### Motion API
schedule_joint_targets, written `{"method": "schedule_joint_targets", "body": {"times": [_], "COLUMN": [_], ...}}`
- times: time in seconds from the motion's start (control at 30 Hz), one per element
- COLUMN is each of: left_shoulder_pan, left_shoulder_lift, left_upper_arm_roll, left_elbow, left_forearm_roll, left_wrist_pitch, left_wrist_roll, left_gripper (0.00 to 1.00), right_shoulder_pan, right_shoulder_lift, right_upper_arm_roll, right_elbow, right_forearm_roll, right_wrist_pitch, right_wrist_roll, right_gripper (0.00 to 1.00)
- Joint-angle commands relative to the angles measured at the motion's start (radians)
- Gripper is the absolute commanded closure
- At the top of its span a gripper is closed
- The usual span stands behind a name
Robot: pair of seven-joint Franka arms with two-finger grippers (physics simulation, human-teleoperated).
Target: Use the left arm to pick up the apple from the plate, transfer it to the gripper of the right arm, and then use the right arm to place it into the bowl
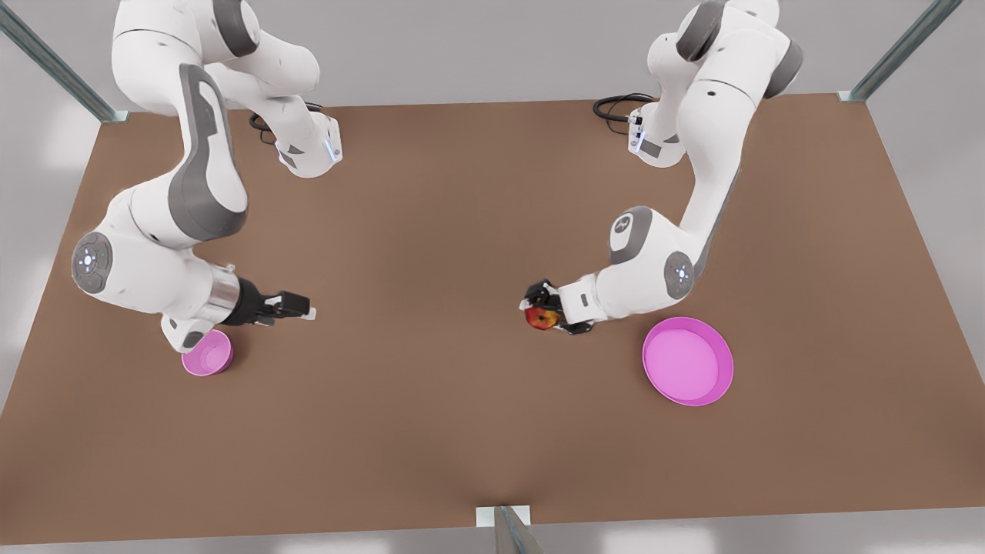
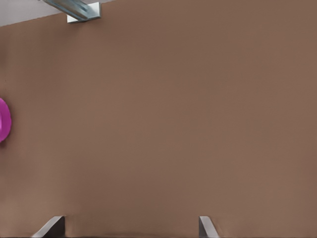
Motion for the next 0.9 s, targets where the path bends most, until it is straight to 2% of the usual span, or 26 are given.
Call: {"method": "schedule_joint_targets", "body": {"times": [0.0, 0.1, 0.13, 0.23, 0.27, 0.33, 0.43, 0.87], "left_shoulder_pan": [-0.017, -0.066, -0.091, -0.143, -0.152, -0.157, -0.162, -0.217], "left_shoulder_lift": [0.019, 0.091, 0.116, 0.156, 0.168, 0.24, 0.278, 0.337], "left_upper_arm_roll": [-0.011, -0.012, -0.011, -0.012, -0.012, -0.04, -0.04, -0.042], "left_elbow": [0.017, 0.084, 0.084, 0.15, 0.159, 0.233, 0.277, 0.319], "left_forearm_roll": [-0.3, -0.604, -0.736, -0.808, -0.857, -0.908, -0.908, -0.91], "left_wrist_pitch": [0.079, 0.161, 0.185, 0.277, 0.282, 0.286, 0.297, 0.385], "left_wrist_roll": [0.854, 1.383, 1.586, 1.733, 1.792, 1.925, 2.008, 2.025], "left_gripper": [0.3, 0.3, 0.28, 0.32, 0.34, 0.36, 0.36, 0.36], "right_shoulder_pan": [-0.003, -0.028, -0.029, -0.014, -0.014, 0.001, -0.014, 0.015], "right_shoulder_lift": [0.048, 0.127, 0.134, 0.177, 0.191, 0.191, 0.18, 0.2], "right_upper_arm_roll": [0.006, 0.005, 0.005, 0.008, 0.038, 0.052, 0.118, 0.164], "right_elbow": [-0.008, -0.086, -0.164, -0.218, -0.216, -0.216, -0.282, -0.308], "right_forearm_roll": [0.344, 0.706, 0.839, 1.014, 1.056, 1.065, 1.065, 1.094], "right_wrist_pitch": [0.107, 0.11, 0.136, 0.153, 0.156, 0.173, 0.17, 0.22], "right_wrist_roll": [-0.066, -0.4, -0.576, -0.815, -0.864, -0.896, -0.962, -1.011], "right_gripper": [0.0, 0.0, 0.0, 0.0, 0.0, 0.0, 0.0, 0.0]}}
